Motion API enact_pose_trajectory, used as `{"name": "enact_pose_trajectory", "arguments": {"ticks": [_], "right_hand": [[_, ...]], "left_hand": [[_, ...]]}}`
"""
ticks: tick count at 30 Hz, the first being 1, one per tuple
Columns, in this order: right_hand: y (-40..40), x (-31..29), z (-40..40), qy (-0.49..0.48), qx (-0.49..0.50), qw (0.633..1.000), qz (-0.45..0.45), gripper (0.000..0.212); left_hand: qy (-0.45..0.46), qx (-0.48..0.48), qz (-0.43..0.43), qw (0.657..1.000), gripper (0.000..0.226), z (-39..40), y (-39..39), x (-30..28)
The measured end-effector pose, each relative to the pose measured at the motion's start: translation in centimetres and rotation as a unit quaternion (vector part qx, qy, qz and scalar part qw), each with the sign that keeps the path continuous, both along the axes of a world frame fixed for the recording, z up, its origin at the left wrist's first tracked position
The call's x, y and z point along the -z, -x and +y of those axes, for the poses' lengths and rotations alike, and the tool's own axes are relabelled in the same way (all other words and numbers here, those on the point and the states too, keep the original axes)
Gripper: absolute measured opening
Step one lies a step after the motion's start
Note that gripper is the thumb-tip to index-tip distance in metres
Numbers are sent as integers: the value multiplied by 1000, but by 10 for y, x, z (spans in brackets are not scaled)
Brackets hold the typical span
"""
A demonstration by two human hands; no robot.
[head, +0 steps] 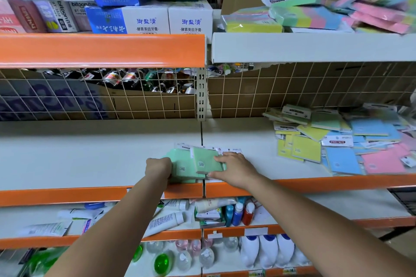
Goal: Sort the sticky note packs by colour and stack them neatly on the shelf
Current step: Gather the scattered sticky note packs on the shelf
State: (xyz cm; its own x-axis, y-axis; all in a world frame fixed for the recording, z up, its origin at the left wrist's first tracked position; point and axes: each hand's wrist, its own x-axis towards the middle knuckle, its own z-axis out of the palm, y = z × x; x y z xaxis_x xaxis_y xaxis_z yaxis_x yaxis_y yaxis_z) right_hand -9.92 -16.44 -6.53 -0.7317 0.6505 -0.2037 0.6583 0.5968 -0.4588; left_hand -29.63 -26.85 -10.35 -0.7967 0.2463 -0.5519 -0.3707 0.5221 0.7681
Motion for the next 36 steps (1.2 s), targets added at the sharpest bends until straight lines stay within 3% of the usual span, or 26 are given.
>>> {"name": "enact_pose_trajectory", "arguments": {"ticks": [6,10,14,17,21,28,36], "right_hand": [[0,-2,0,1,17,1000,12,77],[-1,1,-1,-3,5,1000,8,76],[0,0,1,5,1,1000,0,76],[-2,-1,0,5,-1,1000,6,77],[-6,-3,1,4,11,999,31,75],[-23,-12,11,-12,61,996,57,61],[-63,-18,25,-32,118,991,55,52]], "left_hand": [[53,22,1,998,15,-5,-1,-4],[80,37,-1,996,44,8,22,37],[96,59,13,994,55,5,20,27],[128,53,49,989,53,-6,-7,-17],[181,62,167,967,46,-9,-24,-39],[115,132,351,920,44,13,-48,-63],[25,279,355,892,44,62,-94,-77]]}}
